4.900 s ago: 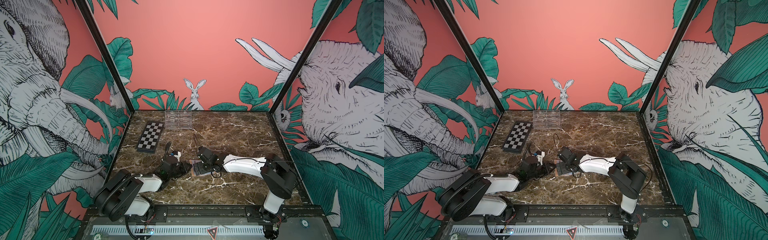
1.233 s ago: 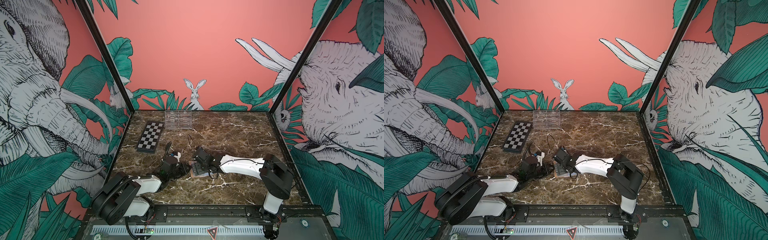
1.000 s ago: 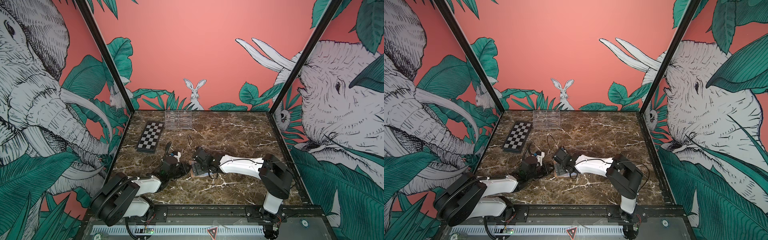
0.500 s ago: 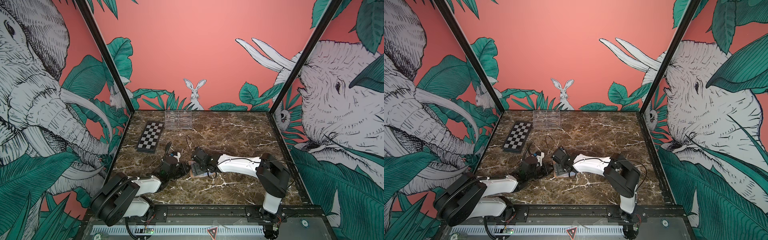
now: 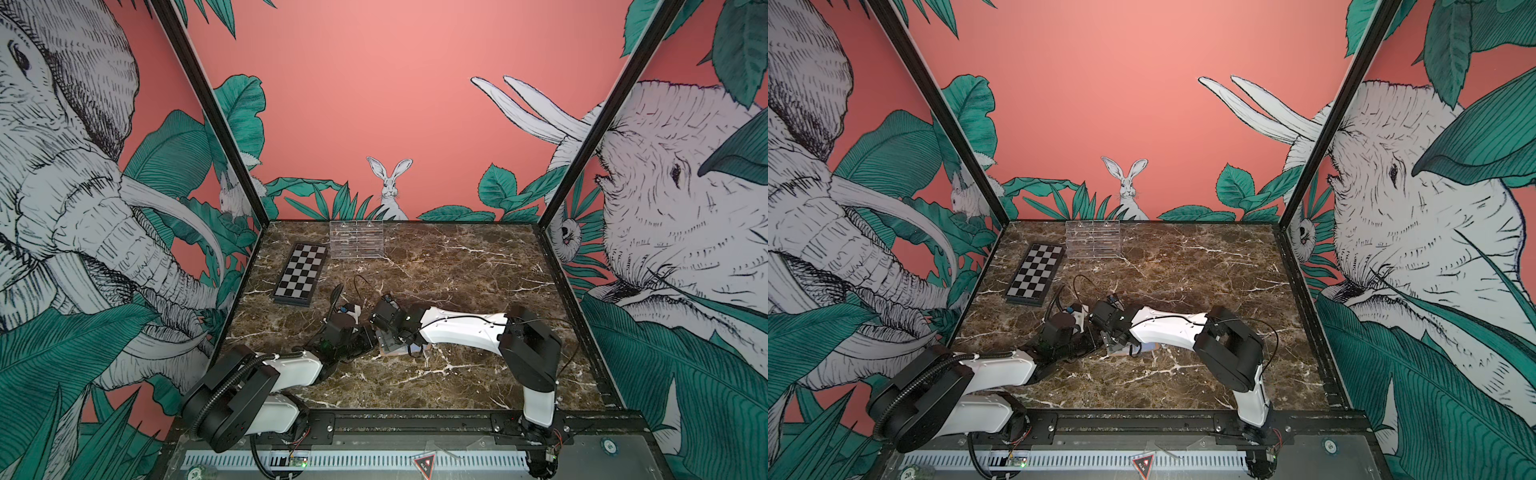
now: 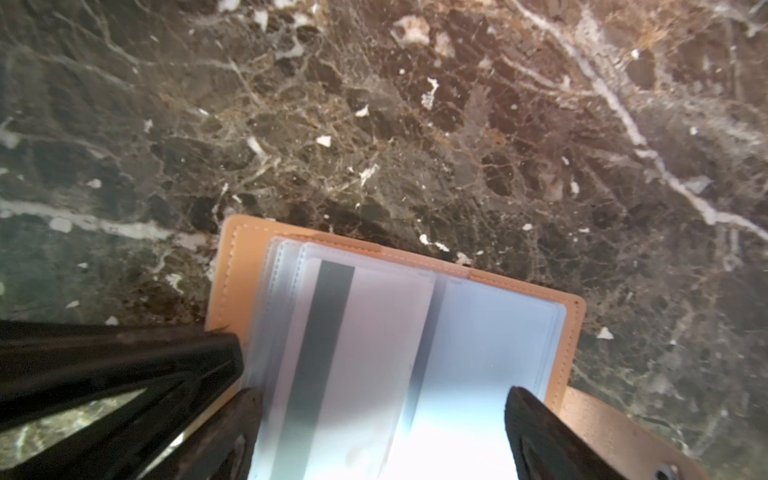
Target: Take the credit cards out of the card holder
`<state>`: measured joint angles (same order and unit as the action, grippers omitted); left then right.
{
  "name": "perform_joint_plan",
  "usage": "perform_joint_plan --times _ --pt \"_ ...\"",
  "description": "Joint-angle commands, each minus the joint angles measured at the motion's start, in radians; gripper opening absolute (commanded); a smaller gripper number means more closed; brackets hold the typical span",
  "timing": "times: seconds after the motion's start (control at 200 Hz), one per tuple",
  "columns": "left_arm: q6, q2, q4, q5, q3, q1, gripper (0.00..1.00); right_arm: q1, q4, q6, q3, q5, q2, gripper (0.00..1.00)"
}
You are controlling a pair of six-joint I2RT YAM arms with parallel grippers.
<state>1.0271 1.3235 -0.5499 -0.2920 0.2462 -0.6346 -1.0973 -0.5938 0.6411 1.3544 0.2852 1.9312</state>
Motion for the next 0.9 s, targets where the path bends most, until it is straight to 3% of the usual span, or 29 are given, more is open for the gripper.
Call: perform_joint_plan --times 0.0,0.68,0.895 --pt "-0.012 -0.032 -0.014 -0.009 0.01 -0.01 0.0 -0.013 -0.099 -0.003 0.025 0.096 0.025 0.9" --pt "-0.056 0.014 -0.002 -0.004 0.022 -0.01 0.0 0.02 -0.106 0.006 -0.035 0.192 -0.109 0.91" --pt "-0.1 0.044 0.034 -0.009 0.064 -0.01 0.0 0.069 -0.097 0.026 -0.167 0.193 -0.195 0.91"
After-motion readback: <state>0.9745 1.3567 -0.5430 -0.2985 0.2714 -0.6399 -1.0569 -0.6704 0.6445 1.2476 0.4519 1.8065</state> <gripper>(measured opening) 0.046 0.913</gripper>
